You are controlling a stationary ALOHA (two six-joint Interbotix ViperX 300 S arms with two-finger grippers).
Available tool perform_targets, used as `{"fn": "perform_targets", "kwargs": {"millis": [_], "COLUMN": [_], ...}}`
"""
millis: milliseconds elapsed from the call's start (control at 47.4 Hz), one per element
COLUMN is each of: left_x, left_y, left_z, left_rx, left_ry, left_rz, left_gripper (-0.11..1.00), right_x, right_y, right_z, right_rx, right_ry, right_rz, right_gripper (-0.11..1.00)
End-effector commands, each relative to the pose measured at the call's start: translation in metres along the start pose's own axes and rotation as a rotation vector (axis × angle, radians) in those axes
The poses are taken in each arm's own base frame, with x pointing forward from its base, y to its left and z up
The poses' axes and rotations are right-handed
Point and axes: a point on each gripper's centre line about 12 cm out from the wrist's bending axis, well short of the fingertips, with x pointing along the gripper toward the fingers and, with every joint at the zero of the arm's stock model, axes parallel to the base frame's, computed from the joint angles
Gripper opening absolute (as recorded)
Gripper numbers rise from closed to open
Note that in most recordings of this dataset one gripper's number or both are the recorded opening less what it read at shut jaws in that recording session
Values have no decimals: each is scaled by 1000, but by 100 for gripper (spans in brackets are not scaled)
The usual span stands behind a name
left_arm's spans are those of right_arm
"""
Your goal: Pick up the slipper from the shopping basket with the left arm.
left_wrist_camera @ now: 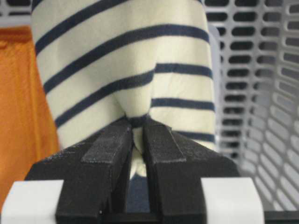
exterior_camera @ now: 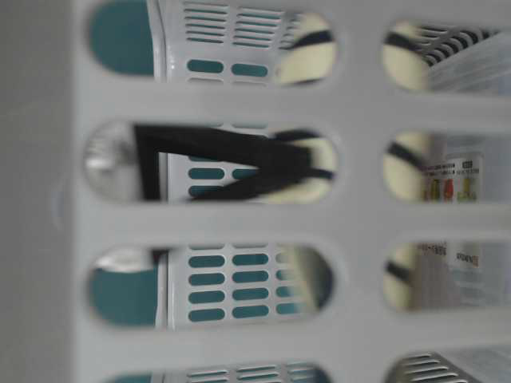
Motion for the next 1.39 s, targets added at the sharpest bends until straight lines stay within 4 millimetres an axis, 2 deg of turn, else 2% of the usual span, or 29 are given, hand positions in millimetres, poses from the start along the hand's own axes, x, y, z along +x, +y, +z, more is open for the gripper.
{"fn": "perform_targets", "kwargs": {"millis": [0, 42, 190, 359, 612, 950, 1372], "left_x": [-52, -70, -111, -137, -140, -136, -124], "left_y": [-1, -2, -2, -2, -1, 5, 7], "left_z": [19, 25, 39, 50, 59, 60, 48], "left_rx": [-4, 2, 41, 80, 104, 92, 96], "left_ry": [-81, -99, -133, -141, -112, -95, -26], "left_rz": [-8, -11, -12, -8, -1, 7, 14], "left_gripper": [7, 7, 7, 7, 7, 7, 7], "right_x": [2, 2, 2, 2, 2, 2, 2], "right_y": [1, 1, 1, 1, 1, 1, 0], "right_z": [2, 1, 2, 2, 2, 2, 0], "right_rx": [6, 5, 5, 5, 5, 3, 6], "right_ry": [-1, 0, -3, -3, -1, -1, 6], "right_rz": [2, 2, 2, 2, 2, 2, 2], "right_gripper": [0, 0, 0, 0, 0, 0, 0]}}
